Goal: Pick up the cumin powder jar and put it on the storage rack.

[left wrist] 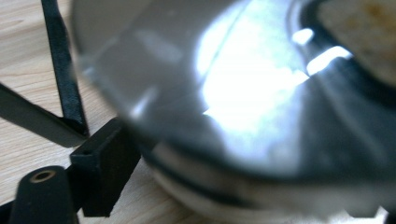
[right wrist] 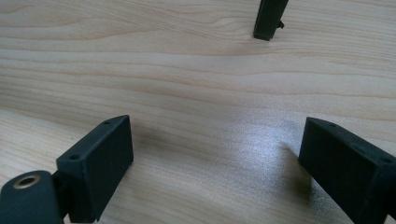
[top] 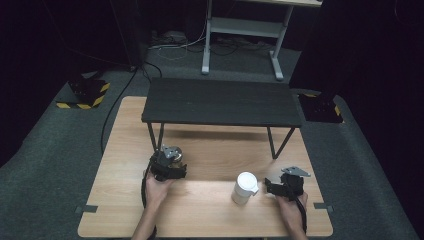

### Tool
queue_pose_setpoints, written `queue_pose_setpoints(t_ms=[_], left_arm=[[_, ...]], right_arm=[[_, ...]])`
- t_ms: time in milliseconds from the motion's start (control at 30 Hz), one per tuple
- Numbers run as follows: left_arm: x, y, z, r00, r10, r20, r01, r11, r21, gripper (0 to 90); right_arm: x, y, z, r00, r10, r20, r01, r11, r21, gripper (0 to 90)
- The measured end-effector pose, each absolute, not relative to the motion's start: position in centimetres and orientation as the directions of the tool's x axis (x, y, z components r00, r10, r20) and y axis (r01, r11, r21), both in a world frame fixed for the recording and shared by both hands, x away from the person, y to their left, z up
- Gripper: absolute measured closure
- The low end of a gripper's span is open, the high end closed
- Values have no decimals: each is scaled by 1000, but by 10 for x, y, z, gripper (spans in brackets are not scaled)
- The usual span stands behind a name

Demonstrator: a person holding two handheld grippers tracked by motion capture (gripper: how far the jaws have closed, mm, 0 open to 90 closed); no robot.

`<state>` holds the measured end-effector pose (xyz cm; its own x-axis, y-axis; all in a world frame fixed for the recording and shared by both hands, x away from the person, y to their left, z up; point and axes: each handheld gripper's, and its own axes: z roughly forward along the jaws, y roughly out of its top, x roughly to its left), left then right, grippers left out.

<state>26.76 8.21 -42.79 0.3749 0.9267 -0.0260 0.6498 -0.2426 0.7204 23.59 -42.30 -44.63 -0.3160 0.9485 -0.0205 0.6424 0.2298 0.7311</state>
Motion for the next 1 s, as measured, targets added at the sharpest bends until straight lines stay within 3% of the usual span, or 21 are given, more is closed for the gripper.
queue_pose_setpoints(t_ms=[533, 1000], left_arm=[[269, 87, -436, 382, 922, -55, 636, -219, 740, 295], [267, 83, -437, 386, 922, -26, 621, -239, 746, 311]], right_arm=[[236, -424, -446, -328, 944, -20, 639, 238, 731, 96], [236, -424, -446, -328, 944, -20, 639, 238, 731, 96]])
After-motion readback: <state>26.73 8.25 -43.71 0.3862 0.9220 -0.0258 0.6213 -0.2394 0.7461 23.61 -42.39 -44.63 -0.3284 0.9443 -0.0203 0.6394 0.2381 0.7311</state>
